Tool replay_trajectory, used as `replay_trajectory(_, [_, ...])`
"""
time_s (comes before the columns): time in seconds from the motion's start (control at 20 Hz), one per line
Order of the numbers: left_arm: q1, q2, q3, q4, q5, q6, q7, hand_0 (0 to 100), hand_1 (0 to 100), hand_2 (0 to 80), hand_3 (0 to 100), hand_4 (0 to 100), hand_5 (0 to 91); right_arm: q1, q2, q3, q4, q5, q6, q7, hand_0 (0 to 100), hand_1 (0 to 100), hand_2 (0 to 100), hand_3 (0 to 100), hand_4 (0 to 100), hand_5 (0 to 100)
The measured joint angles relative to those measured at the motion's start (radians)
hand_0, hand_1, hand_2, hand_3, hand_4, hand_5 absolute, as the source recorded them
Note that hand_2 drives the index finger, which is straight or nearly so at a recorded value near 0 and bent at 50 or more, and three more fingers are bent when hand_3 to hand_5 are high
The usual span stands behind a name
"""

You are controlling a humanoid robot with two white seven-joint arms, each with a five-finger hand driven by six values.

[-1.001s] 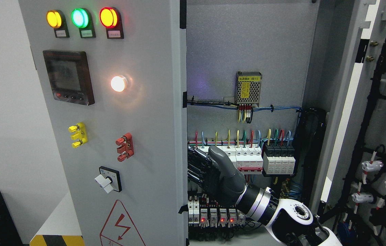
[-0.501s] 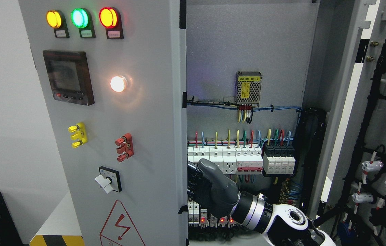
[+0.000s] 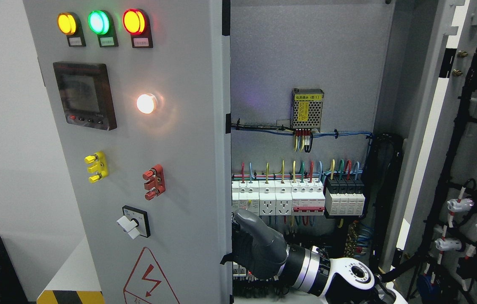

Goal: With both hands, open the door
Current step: 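Swing the light-panel door wide open with the right hand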

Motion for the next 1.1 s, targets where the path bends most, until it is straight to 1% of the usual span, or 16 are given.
replay_trajectory(0.35, [0.000, 0.000, 0.000, 0.000, 0.000, 0.000, 0.001, 12, 56, 0.0, 0, 0, 0.0, -0.001, -0.002, 0.028, -0.013, -0.018, 0.004, 0.020, 6, 14, 0, 0, 0, 0])
replay_trajectory(0.5, [0.000, 0.000, 0.000, 0.000, 0.000, 0.000, -0.001, 12, 56, 0.0, 0, 0, 0.0, -0.001, -0.003, 0.039, -0.022, -0.021, 0.006, 0.049, 6, 14, 0, 0, 0, 0])
replay_trajectory(0.6, [0.000, 0.000, 0.000, 0.000, 0.000, 0.000, -0.002, 12, 56, 0.0, 0, 0, 0.0, -0.001, -0.003, 0.045, -0.028, -0.023, 0.006, 0.058, 6, 14, 0, 0, 0, 0])
replay_trajectory(1.1, [0.000, 0.000, 0.000, 0.000, 0.000, 0.000, -0.003, 12, 56, 0.0, 0, 0, 0.0, 0.003, 0.001, 0.088, -0.075, -0.025, 0.009, 0.063, 6, 14, 0, 0, 0, 0])
